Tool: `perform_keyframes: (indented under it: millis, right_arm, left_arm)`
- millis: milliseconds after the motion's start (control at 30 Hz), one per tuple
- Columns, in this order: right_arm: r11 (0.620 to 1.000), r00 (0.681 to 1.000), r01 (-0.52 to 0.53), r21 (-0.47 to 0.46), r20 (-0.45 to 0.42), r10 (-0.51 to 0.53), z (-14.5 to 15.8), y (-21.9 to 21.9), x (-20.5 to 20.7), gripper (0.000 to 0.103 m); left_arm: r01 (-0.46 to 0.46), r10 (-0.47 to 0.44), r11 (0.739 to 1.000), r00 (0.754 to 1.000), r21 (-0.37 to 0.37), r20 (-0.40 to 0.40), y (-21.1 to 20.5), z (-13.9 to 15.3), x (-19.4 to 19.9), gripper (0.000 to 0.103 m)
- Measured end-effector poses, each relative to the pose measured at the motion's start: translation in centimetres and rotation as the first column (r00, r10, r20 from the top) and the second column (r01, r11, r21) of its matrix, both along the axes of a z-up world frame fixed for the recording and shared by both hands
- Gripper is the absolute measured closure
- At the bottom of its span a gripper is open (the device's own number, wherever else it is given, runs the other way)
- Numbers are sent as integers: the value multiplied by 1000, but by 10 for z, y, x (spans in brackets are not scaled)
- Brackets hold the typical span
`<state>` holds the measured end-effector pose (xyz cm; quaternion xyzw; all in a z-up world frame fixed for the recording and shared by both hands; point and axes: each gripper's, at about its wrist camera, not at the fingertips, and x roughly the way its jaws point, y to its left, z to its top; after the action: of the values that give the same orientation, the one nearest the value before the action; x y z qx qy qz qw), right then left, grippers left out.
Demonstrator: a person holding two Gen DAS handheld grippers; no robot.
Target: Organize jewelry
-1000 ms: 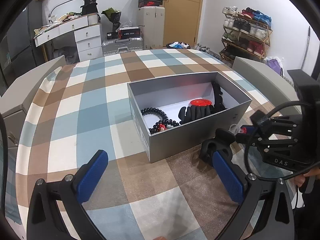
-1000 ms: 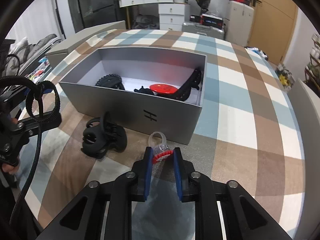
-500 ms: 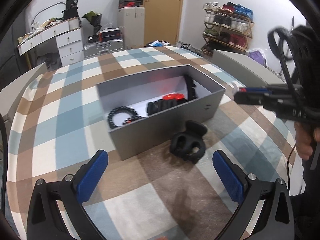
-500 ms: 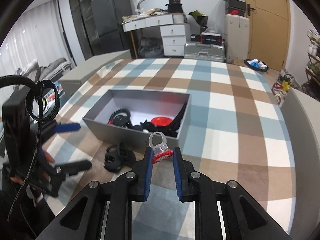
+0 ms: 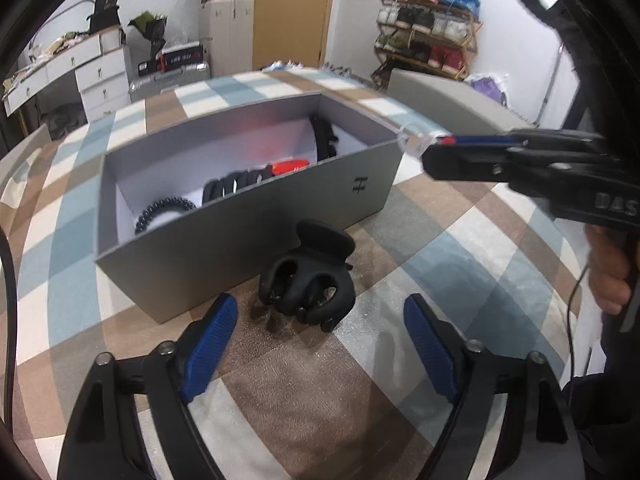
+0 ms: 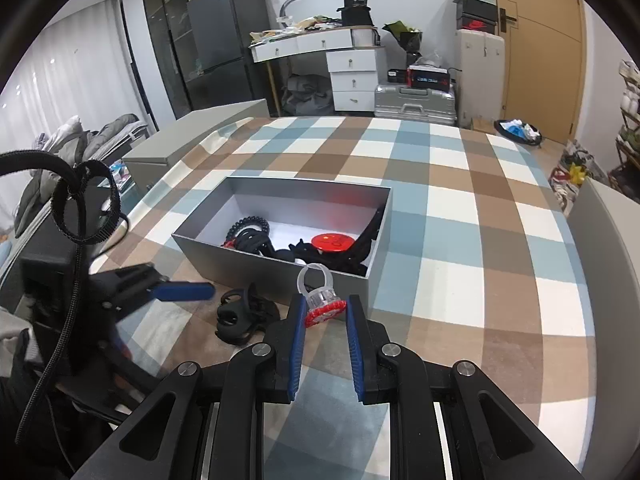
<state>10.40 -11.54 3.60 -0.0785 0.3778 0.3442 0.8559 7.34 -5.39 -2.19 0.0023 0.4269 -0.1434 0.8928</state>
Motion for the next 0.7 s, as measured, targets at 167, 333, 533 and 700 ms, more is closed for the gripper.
perform_keyframes:
  millis: [167, 333, 533, 700]
  right_arm:
    - [1000, 1000, 1, -4, -2, -1, -1, 0, 0, 84]
    - [1000, 1000, 2, -2, 0, -2, -1, -1, 0, 84]
    - [1000, 1000, 11, 13, 8, -11, 2, -4, 1, 84]
    - [999, 1000, 14, 48, 15, -15, 7, -9, 1, 84]
  left_arm:
    - [-19, 18, 999, 1000, -26, -17, 2, 0, 2, 56]
    - [-33, 33, 999, 999, -17, 4, 4, 3, -5, 60]
    - [-20, 21, 1000, 999, -22, 41, 6, 9, -9, 60]
    - [-20, 23, 999, 997, -46, 75, 11, 18, -10, 60]
